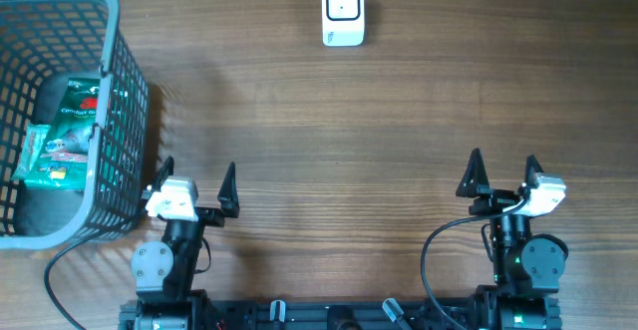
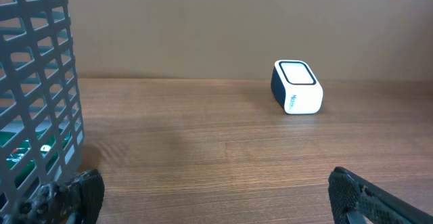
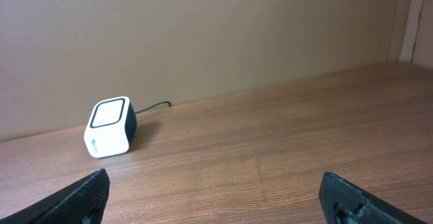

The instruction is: Scan the item barcode

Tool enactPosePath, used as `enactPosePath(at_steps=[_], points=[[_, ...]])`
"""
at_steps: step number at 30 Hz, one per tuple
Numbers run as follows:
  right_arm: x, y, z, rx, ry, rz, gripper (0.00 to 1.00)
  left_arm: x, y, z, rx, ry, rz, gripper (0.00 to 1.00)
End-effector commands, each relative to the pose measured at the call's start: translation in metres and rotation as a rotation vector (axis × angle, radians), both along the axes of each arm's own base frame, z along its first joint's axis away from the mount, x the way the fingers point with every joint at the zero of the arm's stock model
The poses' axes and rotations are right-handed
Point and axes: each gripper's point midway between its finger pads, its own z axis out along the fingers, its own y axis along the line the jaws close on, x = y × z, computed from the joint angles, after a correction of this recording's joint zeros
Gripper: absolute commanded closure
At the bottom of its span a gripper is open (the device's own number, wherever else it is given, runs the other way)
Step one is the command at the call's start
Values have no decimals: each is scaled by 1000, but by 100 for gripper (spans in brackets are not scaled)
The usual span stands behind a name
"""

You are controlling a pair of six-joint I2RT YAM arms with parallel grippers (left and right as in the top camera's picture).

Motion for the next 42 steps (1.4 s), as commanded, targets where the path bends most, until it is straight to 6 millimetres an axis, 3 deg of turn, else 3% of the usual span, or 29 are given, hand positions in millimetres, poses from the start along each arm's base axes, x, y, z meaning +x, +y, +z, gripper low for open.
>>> enactPosePath(at_steps=[1, 42], points=[[-1, -2, 3, -13, -11, -12, 0, 0, 2, -3, -9, 5, 13, 0], [0, -2, 3, -13, -10, -12, 0, 0, 2, -3, -9, 5, 13, 0]])
